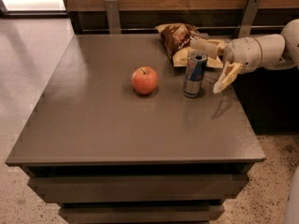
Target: Place redbull can upright
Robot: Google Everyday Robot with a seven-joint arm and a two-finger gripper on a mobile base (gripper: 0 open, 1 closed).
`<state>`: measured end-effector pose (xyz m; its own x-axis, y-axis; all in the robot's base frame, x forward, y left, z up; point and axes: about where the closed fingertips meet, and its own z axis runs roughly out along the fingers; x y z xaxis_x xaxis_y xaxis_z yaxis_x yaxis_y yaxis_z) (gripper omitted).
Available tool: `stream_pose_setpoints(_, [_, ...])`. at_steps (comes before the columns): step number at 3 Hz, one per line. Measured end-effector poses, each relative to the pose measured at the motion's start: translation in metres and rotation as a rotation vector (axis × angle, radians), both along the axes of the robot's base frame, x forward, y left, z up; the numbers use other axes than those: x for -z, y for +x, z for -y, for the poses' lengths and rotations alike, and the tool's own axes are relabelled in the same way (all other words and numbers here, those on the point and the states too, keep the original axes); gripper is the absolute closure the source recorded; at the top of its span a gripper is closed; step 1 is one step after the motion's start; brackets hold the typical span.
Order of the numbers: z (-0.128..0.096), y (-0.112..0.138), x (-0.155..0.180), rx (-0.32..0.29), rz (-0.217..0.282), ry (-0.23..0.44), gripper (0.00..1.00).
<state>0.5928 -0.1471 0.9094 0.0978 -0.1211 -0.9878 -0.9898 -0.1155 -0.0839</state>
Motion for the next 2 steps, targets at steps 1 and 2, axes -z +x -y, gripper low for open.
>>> stream_pose_setpoints(1, [0.0058,0.0045,-0.0025,0.018,0.022,-0.046,0.0])
stream_pose_setpoints(2, [0.013,0.0025,-0.0119,0.039,0.051,-0.103,0.0])
